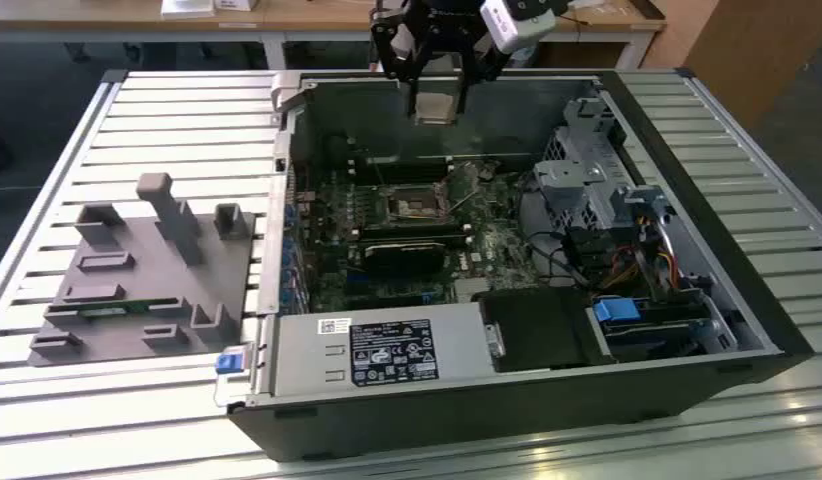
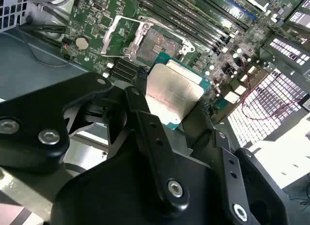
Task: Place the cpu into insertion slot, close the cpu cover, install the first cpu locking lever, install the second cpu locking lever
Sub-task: 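Place the cpu into insertion slot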
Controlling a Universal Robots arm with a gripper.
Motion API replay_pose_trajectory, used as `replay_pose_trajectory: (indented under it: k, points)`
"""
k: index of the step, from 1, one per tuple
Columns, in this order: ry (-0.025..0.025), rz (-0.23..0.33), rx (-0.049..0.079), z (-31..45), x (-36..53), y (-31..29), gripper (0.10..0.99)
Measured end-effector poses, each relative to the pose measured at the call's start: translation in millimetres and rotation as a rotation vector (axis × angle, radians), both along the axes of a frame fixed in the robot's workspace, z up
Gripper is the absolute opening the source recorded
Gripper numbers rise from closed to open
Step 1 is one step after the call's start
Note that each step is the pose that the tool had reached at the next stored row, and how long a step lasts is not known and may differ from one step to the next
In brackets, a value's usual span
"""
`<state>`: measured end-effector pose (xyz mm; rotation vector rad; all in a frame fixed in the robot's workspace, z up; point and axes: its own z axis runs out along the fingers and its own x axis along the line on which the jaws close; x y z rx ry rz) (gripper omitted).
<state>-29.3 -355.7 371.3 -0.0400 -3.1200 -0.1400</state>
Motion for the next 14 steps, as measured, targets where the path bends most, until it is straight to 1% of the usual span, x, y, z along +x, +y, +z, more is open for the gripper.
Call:
replay_pose_trajectory:
  k: [9, 14]
  points:
    - [0.0001, 0.0, 0.0, -0.1, -2.6, 0.1, 0.541]
    - [0.0, -0.006, -0.002, -0.9, -3.0, 2.0, 0.541]
